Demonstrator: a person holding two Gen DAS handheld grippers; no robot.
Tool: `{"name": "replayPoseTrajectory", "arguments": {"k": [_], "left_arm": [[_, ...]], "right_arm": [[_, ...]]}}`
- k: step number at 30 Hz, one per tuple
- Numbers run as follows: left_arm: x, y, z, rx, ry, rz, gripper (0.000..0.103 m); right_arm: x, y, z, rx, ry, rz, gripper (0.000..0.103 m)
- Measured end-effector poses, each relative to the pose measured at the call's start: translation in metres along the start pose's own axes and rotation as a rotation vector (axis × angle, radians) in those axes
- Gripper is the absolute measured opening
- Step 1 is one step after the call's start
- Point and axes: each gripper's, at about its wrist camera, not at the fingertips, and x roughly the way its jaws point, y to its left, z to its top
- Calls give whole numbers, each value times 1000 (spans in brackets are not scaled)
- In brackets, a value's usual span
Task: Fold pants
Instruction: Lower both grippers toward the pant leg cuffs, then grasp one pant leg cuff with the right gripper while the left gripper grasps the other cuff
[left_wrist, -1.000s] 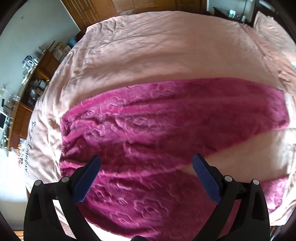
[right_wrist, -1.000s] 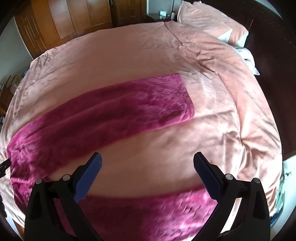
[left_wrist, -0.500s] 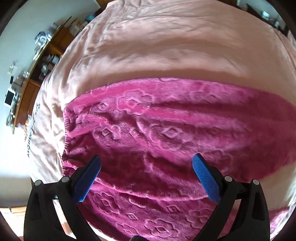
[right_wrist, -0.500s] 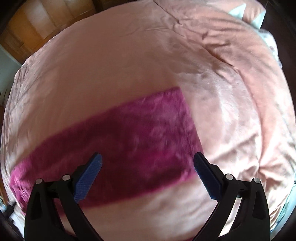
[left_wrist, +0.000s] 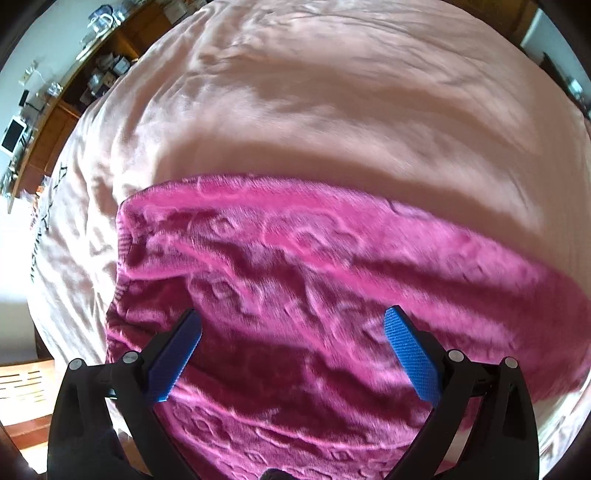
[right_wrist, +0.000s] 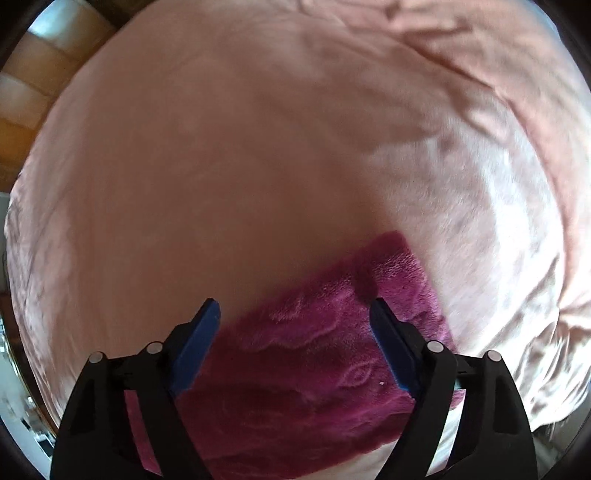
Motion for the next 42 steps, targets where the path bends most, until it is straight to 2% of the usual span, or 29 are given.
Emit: {"name": "replayPoseTrajectory", "arguments": {"k": [5, 10, 13, 14, 17, 20, 24, 27, 29, 31, 32, 34, 37, 40, 42], "left_arm": [[12, 24, 28, -48, 10, -9, 98], [26, 61, 56, -192, 57, -105, 98], [39, 82, 69, -295, 94, -138, 98], [44, 87, 72, -331, 109, -153, 98], [55, 96, 79, -420, 144, -207, 98], [66, 98, 84, -482, 179, -229, 98], [76, 102, 88, -569, 182, -164, 98], [89, 105, 88, -628, 221, -165, 98], [94, 106, 86, -655, 234, -174, 91], [97, 106, 84, -673, 249, -158, 69], [97, 107, 82, -687, 252, -166, 64], [93, 109, 80, -704, 249, -185, 42], [78, 113, 71, -718, 230, -240, 18], [54, 124, 60, -691, 192, -293, 11], [39, 133, 52, -673, 169, -327, 10]], "right_arm": [[18, 5, 8, 9, 24, -62, 75], [22, 8, 4, -5, 5, -99, 67], [18, 5, -8, -25, -18, -118, 50], [15, 2, -12, -31, -23, -120, 41], [2, -9, -27, -30, -28, -86, 24], [-14, -20, -43, -41, -42, -61, 13], [-34, -34, -69, -53, -72, -51, 10], [-47, -46, -89, -41, -82, -33, 10], [-59, -46, -101, -52, -107, -35, 10], [-69, -46, -113, -74, -128, -41, 10], [-73, -47, -120, -80, -132, -44, 10], [-81, -51, -129, -73, -134, -44, 9], [-84, -61, -135, -54, -144, -37, 9], [-90, -70, -144, -22, -154, -24, 8], [-97, -77, -151, -20, -168, -24, 8]]}}
